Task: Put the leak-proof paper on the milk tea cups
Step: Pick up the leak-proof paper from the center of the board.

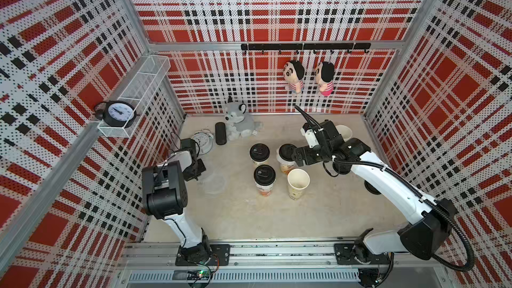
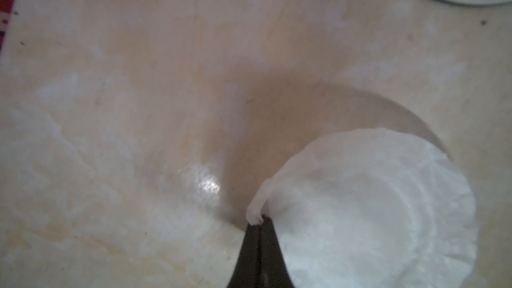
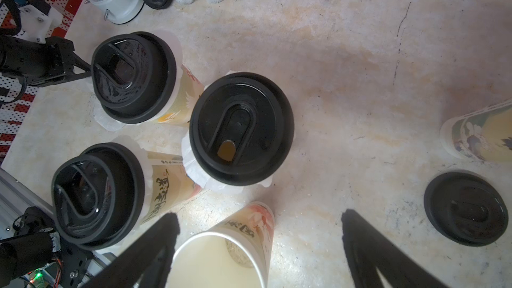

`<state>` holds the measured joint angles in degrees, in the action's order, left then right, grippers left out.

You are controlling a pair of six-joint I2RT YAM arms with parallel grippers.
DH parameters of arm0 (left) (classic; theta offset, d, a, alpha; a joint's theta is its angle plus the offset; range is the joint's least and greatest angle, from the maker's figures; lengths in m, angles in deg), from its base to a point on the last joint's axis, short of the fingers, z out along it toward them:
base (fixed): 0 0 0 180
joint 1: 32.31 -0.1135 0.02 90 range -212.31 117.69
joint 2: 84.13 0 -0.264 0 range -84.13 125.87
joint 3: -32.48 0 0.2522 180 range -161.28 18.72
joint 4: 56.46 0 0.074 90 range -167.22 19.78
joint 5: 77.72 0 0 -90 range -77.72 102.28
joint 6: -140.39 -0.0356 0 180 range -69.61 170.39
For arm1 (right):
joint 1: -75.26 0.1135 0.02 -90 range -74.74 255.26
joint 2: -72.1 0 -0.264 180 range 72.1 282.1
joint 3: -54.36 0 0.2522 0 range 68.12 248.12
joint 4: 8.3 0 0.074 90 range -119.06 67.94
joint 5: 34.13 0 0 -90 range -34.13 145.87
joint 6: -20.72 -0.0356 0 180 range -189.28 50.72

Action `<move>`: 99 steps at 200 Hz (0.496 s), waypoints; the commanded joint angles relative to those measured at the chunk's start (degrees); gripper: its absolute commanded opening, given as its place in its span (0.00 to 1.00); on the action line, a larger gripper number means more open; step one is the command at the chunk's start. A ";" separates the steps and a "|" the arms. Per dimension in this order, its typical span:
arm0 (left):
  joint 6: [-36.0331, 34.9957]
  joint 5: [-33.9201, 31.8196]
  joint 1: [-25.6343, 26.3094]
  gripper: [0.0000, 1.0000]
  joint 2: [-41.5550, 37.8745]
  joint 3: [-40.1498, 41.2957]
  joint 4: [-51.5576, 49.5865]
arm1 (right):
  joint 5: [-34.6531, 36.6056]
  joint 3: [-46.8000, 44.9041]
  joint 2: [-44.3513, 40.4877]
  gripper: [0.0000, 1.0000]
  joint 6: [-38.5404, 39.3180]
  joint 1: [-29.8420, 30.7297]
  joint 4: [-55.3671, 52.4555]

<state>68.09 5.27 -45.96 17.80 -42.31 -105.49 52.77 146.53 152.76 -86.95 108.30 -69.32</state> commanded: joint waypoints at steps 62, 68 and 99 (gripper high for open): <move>1.02 0.29 7.97 0.00 -17.36 -20.40 -16.51 | 3.27 4.50 -2.42 0.94 -2.03 -4.12 -3.93; 1.03 0.39 8.92 0.00 -18.50 -21.83 -17.63 | 3.43 4.71 -2.63 0.94 -2.27 -4.63 -4.16; 1.51 1.87 18.05 0.00 -23.16 -28.68 -23.15 | 4.06 5.46 -3.58 0.93 -3.40 -7.23 -5.68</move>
<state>68.63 5.73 -34.11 -2.82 -67.43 -121.14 55.44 150.18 151.45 -89.14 102.85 -72.80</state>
